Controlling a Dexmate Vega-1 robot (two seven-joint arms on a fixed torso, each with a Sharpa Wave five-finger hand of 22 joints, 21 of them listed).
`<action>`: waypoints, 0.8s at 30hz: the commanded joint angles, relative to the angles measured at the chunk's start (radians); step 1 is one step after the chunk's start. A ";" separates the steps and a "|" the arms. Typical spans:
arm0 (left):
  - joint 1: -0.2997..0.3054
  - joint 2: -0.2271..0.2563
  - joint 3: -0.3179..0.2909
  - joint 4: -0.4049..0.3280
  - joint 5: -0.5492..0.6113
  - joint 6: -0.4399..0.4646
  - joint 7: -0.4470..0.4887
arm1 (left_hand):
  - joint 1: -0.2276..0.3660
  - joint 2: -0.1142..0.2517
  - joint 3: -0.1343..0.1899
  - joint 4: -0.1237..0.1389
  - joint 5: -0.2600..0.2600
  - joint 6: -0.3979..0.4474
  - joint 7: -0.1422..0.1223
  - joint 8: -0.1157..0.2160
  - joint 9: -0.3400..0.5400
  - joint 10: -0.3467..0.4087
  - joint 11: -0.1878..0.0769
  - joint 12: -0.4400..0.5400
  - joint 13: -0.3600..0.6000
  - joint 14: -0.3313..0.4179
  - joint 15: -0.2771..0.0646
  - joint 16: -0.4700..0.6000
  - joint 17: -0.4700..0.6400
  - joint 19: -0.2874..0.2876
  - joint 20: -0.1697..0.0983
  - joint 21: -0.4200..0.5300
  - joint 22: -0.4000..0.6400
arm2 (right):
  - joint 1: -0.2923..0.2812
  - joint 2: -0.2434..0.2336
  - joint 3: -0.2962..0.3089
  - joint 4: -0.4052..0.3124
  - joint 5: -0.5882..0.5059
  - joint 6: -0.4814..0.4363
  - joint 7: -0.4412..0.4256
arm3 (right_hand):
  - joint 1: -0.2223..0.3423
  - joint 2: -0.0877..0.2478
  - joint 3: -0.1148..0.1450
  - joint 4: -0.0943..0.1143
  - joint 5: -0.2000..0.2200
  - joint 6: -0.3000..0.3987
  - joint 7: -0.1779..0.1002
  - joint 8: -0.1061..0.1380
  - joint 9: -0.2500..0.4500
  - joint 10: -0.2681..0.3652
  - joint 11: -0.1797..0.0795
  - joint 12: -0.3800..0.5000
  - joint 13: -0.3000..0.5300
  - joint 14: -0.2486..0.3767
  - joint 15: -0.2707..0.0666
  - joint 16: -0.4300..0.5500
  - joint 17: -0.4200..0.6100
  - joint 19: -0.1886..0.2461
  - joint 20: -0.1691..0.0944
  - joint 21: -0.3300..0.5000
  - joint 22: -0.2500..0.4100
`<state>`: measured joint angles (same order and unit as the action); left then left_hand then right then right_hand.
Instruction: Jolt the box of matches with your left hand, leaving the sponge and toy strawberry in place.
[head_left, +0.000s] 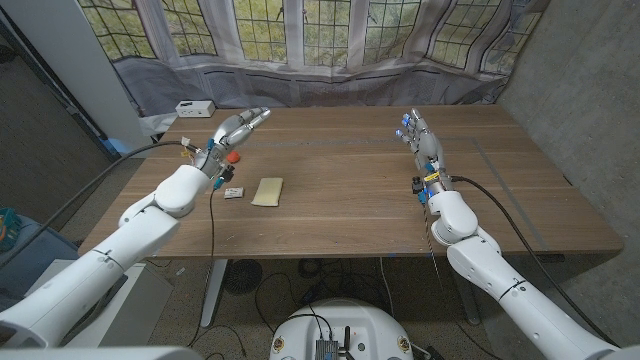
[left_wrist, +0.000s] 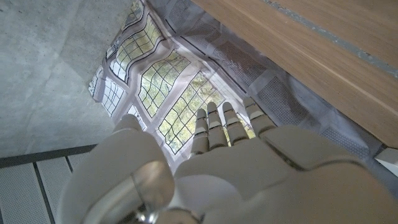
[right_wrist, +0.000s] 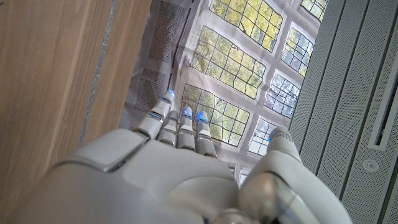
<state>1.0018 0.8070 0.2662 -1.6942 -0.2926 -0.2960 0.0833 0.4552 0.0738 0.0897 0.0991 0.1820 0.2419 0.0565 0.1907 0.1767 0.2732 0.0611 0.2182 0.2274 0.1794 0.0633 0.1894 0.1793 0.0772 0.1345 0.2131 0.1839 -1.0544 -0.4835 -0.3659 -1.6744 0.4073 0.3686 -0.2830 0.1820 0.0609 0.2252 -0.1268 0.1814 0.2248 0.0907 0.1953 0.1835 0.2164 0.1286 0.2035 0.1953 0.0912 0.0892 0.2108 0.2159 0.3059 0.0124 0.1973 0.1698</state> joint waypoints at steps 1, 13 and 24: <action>-0.124 -0.120 0.059 0.174 -0.203 -0.113 -0.197 | -0.018 -0.007 -0.012 0.005 0.009 -0.021 0.001 -0.008 0.003 -0.021 0.001 -0.009 -0.003 -0.022 0.003 -0.007 0.003 -0.023 0.005 -0.009 0.002 | 0.027 -0.013 0.002 0.029 0.006 -0.017 0.029 | 0.004 0.005 0.006 -0.002 0.002 -0.004 -0.003 -0.004 0.003 0.002 -0.007 0.004 0.003 -0.003 -0.005 0.002 0.003 0.009 -0.001 0.004 0.003; -0.147 -0.193 0.058 0.246 -0.328 -0.103 -0.227 | -0.044 -0.016 -0.027 0.009 0.015 -0.094 0.008 -0.021 0.002 -0.076 0.013 -0.023 -0.012 -0.071 0.007 -0.013 0.002 -0.051 -0.008 -0.017 0.001 | 0.056 -0.025 0.007 0.078 0.034 -0.003 0.077 | 0.005 0.001 0.006 -0.004 0.002 -0.032 -0.008 -0.013 0.003 -0.009 -0.015 -0.002 0.002 -0.010 -0.010 -0.002 0.001 0.004 -0.007 0.001 0.003; -0.141 -0.212 0.064 0.257 -0.317 -0.047 -0.141 | -0.054 -0.015 -0.032 0.008 0.018 -0.129 0.031 -0.020 0.001 -0.115 0.021 -0.029 -0.017 -0.103 0.020 -0.015 0.001 -0.072 -0.042 -0.022 -0.001 | 0.078 -0.024 -0.001 0.103 0.043 -0.013 0.090 | 0.006 -0.006 0.004 -0.006 0.002 -0.040 -0.008 -0.011 0.002 -0.015 -0.016 -0.005 0.000 -0.012 -0.027 -0.004 -0.001 0.002 -0.020 -0.001 0.003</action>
<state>0.8665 0.6310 0.3231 -1.4684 -0.5840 -0.3864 -0.1063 0.4105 0.0606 0.0622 0.1062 0.1896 0.1204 0.0824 0.1730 0.1766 0.1669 0.0773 0.1955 0.2089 0.0887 0.0784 0.1769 0.1792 0.0096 0.1038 0.1919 0.1813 -0.9986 -0.5071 -0.3607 -1.6007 0.4409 0.3590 -0.2115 0.1820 0.0609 0.2252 -0.1268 0.1814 0.1881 0.0867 0.1882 0.1835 0.1977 0.1179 0.1996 0.1955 0.0765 0.0747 0.2066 0.2136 0.3022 0.0084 0.1973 0.1698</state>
